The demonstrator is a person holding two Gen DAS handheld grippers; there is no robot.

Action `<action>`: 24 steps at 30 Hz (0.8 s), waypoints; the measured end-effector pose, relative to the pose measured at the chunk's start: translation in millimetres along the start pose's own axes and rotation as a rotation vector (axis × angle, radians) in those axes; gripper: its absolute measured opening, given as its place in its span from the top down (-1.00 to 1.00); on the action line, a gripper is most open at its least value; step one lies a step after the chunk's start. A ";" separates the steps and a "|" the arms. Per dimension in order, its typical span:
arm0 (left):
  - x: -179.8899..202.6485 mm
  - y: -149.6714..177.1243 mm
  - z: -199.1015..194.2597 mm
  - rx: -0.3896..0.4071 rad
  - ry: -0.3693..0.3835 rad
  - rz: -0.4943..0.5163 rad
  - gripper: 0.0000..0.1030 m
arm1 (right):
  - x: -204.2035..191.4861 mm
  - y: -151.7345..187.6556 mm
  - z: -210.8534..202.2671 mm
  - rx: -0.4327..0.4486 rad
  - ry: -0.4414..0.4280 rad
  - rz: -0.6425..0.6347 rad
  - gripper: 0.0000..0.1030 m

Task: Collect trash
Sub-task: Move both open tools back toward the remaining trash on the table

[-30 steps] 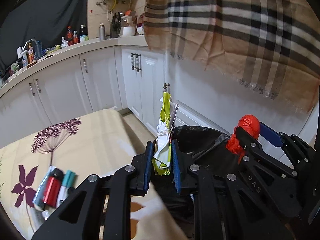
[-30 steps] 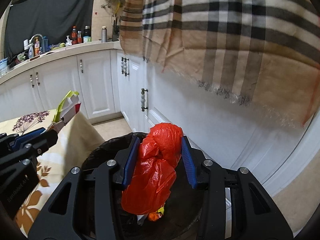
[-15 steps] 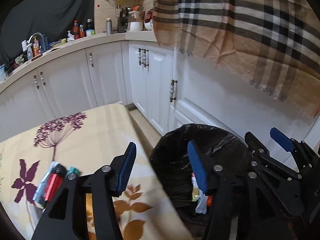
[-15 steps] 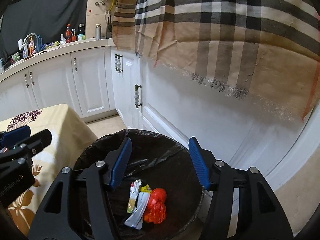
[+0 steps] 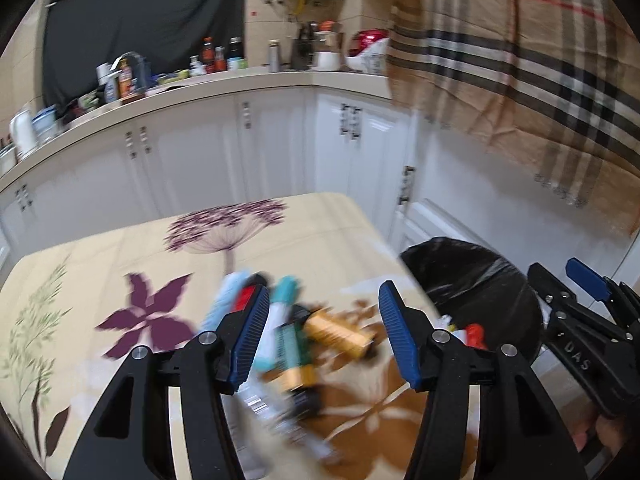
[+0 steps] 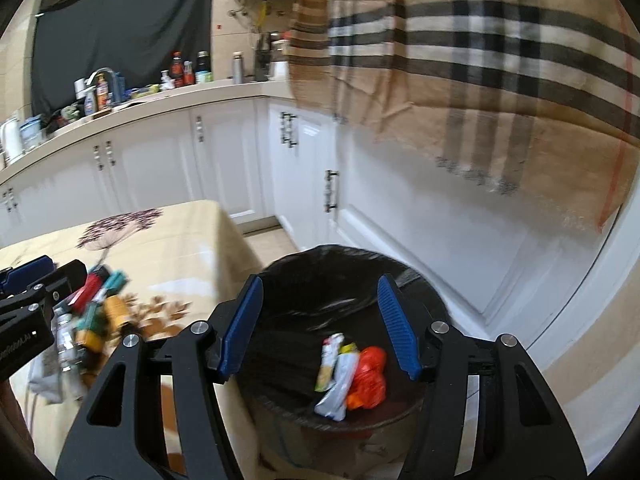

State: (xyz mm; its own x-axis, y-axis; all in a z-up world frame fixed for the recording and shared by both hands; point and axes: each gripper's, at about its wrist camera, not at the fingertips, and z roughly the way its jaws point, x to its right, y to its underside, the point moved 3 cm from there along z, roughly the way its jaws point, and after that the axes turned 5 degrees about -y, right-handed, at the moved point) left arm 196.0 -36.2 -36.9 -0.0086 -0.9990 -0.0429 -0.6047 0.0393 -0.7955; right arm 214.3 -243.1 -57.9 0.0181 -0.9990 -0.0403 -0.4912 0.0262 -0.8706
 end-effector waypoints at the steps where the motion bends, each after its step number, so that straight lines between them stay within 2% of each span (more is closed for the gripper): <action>1: -7.3 2.3 -2.8 -0.001 -0.011 -0.006 -0.09 | -6.0 0.8 -2.5 -0.001 -0.010 -0.005 -0.13; 12: -85.1 36.2 -26.5 -0.031 -0.132 -0.089 -0.10 | -81.0 15.9 -17.0 -0.039 -0.136 -0.082 -0.13; 24: -143.7 64.7 -33.1 -0.072 -0.217 -0.165 -0.10 | -131.2 30.0 -17.5 -0.090 -0.208 -0.162 -0.13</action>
State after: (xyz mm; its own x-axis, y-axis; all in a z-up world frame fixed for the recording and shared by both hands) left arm 131.8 109.3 -62.3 0.2603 -0.9642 -0.0508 -0.6388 -0.1325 -0.7579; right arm 182.0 -111.9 -70.1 0.2766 -0.9609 -0.0121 -0.5424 -0.1457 -0.8274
